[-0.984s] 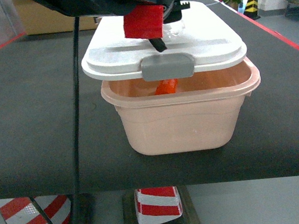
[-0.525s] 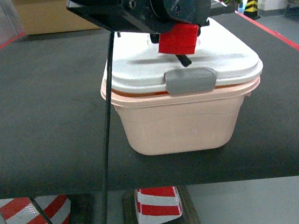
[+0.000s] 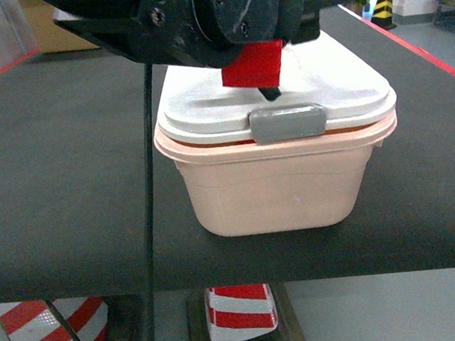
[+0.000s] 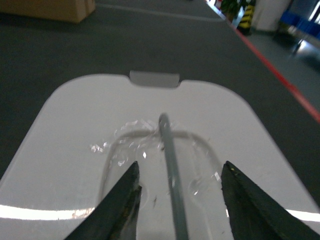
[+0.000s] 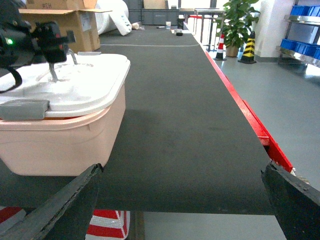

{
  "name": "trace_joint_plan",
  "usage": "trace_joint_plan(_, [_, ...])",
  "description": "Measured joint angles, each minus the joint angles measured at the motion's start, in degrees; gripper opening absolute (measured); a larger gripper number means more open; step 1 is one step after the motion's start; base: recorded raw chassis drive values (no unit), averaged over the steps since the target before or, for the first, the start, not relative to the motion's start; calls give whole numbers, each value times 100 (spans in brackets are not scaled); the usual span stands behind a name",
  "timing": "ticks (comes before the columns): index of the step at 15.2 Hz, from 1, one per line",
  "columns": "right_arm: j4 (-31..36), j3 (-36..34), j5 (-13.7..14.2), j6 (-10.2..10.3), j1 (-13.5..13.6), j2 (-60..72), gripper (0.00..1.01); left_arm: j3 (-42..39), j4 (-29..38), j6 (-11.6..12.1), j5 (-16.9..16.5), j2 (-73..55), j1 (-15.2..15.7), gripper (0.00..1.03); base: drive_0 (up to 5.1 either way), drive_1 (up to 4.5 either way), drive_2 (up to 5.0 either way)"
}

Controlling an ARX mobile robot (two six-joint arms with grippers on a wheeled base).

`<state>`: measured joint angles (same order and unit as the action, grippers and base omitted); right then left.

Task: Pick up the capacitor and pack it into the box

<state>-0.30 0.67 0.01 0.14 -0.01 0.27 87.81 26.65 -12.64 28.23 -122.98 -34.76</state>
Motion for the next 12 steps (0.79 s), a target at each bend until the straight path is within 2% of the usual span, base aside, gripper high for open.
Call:
trace_joint_plan(1, [0,0,0,0,0,0,98,-52,146,2,-11,63,2,52,0,0,0])
trace_joint_plan(2, [0,0,2,0,0,0,98,-203,632,94,-118,214,4,61,0,0,0])
trace_joint_plan(4, [0,0,0,0,0,0,98,-990,2286,553,-551,846,48,87,0,0,0])
trace_joint_plan(5, [0,0,2,0,0,0,98,-1488,2865,734,-584,1176,81,98,0,0,0])
trace_joint_plan(7, [0,0,2,0,0,0,98,-2358,3742,1126,-612,1668,212,97,0,0,0])
trace_joint_plan(8, [-2,0,0,0,0,0,98,-3309,4540,1451,-616,2151,461,98,0,0,0])
trace_joint_plan(10, [0,0,0,0,0,0,98,-4874,4719,1858,-654,2894,957,98,0,0,0])
trace_joint_plan(12, [0,0,0,0,0,0,98,-6048,4686,1923,-654,3263,1187,98,0,0,0])
